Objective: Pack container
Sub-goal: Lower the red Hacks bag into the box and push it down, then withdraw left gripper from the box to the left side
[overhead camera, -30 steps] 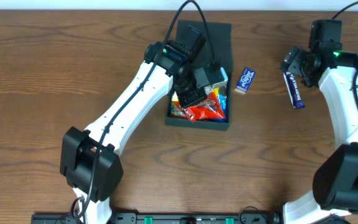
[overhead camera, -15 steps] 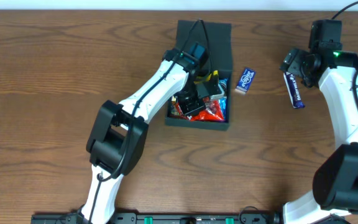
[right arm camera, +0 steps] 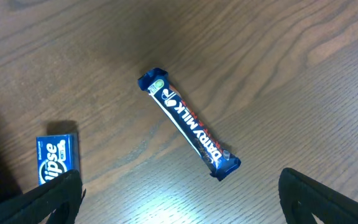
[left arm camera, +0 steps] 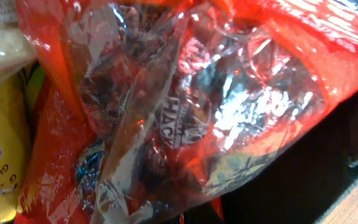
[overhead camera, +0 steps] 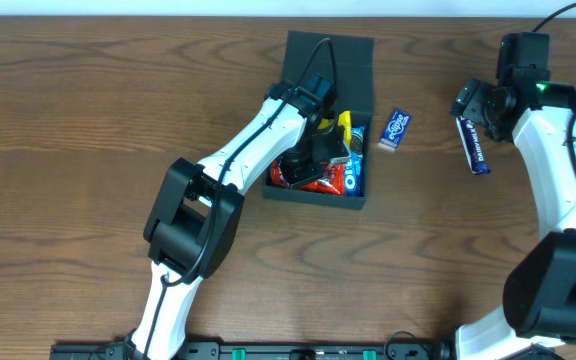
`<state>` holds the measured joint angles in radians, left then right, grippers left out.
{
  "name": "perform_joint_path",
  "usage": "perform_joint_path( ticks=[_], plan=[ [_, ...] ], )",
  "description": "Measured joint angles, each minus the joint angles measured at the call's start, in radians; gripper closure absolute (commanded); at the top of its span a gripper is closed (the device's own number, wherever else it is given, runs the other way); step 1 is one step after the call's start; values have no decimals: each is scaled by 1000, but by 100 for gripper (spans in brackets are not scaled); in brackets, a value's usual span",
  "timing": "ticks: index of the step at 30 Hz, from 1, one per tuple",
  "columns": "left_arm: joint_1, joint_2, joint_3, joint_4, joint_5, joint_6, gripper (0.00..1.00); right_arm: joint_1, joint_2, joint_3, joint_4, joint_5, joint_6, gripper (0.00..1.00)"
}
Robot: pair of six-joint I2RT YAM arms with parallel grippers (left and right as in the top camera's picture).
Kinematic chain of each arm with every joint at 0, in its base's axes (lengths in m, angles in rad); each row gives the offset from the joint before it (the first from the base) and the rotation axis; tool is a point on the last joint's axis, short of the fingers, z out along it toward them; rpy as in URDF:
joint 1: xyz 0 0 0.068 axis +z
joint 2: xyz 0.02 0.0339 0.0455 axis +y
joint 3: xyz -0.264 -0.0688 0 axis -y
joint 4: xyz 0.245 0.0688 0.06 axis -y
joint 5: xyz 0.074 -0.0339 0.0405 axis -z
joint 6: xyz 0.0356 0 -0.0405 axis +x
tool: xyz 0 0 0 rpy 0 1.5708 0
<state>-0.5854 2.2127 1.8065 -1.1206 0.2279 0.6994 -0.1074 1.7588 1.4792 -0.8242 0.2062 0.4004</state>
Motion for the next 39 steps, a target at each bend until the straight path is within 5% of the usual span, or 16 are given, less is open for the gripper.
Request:
perform_joint_path(
  ticks=[11, 19, 32, 39],
  plan=[
    [3, -27, 0, 17, 13, -42, 94, 0, 0, 0, 2, 0, 0, 1],
    [37, -274, 15, 185, 24, -91, 94, 0, 0, 0, 2, -2, 0, 1],
    [442, -337, -16, 186, 56, -383, 94, 0, 0, 0, -1, -25, 0, 1],
    [449, -267, -269, 273, 205, -452, 94, 0, 0, 0, -1, -32, 0, 1]
  ],
)
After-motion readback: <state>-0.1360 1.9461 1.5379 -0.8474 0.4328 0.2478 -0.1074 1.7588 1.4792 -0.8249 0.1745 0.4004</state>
